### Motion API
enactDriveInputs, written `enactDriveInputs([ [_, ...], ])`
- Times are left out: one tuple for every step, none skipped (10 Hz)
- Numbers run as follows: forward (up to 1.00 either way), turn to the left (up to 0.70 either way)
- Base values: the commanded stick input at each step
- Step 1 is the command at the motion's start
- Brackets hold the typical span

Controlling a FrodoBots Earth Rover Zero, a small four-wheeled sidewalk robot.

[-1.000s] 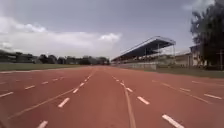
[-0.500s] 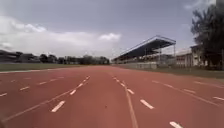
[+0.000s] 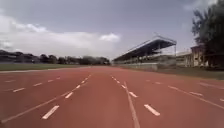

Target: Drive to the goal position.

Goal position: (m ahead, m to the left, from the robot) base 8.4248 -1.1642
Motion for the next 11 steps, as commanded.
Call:
enactDriveInputs([
  [0.45,0.00],
  [0.45,0.00],
  [0.45,0.00],
  [0.45,0.00],
  [0.45,0.00],
  [0.45,0.00],
  [0.45,0.00],
  [0.45,0.00],
  [0.45,0.00],
  [0.45,0.00],
  [0.45,0.00],
])
